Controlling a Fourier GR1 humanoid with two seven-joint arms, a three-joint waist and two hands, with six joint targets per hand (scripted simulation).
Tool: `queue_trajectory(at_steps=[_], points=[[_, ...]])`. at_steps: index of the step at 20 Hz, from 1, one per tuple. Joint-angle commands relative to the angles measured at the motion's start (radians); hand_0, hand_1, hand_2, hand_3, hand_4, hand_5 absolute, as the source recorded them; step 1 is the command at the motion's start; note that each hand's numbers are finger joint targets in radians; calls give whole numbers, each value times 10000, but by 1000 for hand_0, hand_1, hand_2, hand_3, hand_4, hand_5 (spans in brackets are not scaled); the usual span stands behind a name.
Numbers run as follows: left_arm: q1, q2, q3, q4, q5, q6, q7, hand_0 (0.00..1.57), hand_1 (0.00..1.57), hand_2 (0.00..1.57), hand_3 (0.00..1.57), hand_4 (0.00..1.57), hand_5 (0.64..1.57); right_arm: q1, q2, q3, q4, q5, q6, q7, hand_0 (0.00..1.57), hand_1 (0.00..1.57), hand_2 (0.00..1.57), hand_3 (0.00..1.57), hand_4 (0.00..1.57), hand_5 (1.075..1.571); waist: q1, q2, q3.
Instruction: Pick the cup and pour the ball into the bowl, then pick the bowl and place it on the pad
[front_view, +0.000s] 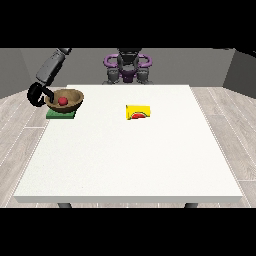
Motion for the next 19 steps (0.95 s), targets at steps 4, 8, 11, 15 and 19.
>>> queue_trajectory(at_steps=[4,8,11,15,19], points=[[385,277,-64,1038,-485,-296,-322,0,0,0,0,657,1541,-68,253,-505,488,-920,968,1866,1571,1571,1571,1334,826,1539,-343,-944,-1],[99,480,-148,751,-272,-202,-94,0,0,0,0,645,1540,-142,-456,-234,371,-280,-325,1726,669,669,301,523,0,1535,-48,-642,8],[135,419,37,888,188,-654,-248,0,0,0,0,694,1546,-156,-917,-415,436,-391,-179,1721,0,0,0,0,0,1497,111,-523,10],[-20,-533,-969,-761,948,315,1872,0,0,0,0,983,1570,17,-1107,-173,791,-150,116,2227,0,0,0,0,0,1477,-39,-2349,34],[564,-1252,-1629,108,-127,712,1503,0,0,0,0,983,1570,-1128,-260,174,-405,-269,365,2718,0,0,0,0,701,1219,-646,-4411,-34]])
